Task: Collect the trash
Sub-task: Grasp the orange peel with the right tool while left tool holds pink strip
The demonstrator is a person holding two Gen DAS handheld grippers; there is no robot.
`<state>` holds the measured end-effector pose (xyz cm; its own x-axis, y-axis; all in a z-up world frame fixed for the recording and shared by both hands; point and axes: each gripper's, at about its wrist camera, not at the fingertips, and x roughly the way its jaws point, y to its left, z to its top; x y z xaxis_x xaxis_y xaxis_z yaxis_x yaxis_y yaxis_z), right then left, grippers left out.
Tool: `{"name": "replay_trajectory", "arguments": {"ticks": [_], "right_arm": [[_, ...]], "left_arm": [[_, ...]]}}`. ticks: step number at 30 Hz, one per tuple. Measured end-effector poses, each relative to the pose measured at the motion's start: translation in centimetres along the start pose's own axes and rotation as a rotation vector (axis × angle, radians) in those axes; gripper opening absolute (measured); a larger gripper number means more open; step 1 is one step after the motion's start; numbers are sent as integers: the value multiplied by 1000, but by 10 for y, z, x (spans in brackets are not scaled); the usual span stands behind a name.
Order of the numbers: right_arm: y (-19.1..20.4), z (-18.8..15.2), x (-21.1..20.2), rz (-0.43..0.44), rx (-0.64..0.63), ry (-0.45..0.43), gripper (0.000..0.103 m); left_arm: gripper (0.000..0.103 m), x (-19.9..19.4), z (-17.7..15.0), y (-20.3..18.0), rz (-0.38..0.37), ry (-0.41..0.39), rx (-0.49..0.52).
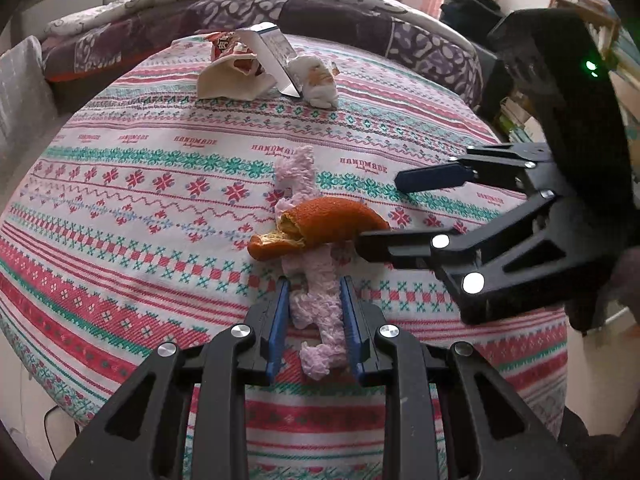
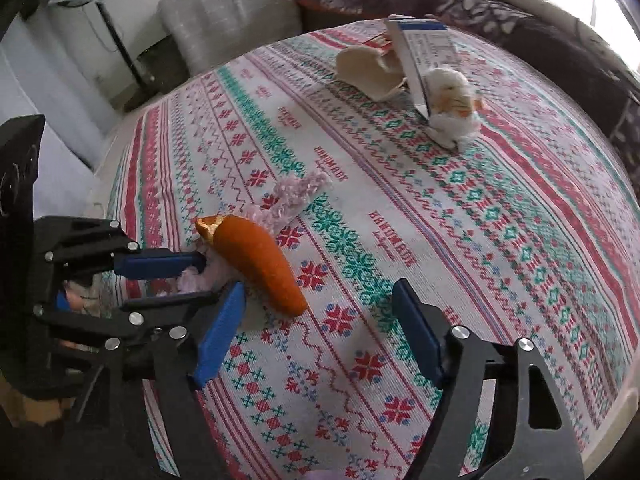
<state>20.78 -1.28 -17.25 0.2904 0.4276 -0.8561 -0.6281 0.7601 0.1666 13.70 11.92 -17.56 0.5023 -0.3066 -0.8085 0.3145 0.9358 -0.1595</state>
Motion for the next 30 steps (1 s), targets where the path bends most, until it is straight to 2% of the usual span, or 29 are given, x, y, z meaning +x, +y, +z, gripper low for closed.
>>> {"name": "replay_trajectory", "arguments": {"ticks": [2,4,8,13,19,22,23,24,26,27,29,30], "right_arm": [[0,7,3,42,14,7,64],[5,13,7,40,-5,22,56],[15,18,15,-36,-44,32,13],[-3,11,9,-103,58,-1,9],[-33,-6,-10,-244,206,-27,9],[-43,-15,-19,-271,255,-22,11],[-44,-19,-22,-267,259,-27,19],[-44,-21,-25,-259,257,-34,44],[-41,-23,-33,-285,231,-90,73],[-39,-21,-35,-293,214,-107,75],[-38,-11,-33,-282,191,-103,75],[-37,-6,-30,-283,174,-99,77]], "left_arm": [[26,-1,-1,1,-10,0,3],[26,-2,-2,4,-18,1,1],[26,-5,-4,8,-24,-4,-15],[25,-10,-9,16,0,-11,-39],[25,-19,-17,30,45,-32,-105],[25,-22,-20,36,54,-38,-124],[25,-23,-21,36,57,-38,-120],[25,-23,-21,36,59,-37,-113],[27,-23,-21,36,60,-32,-97],[28,-23,-20,35,60,-30,-89],[41,-21,-16,33,58,-24,-79],[44,-20,-13,31,62,-22,-74]]}}
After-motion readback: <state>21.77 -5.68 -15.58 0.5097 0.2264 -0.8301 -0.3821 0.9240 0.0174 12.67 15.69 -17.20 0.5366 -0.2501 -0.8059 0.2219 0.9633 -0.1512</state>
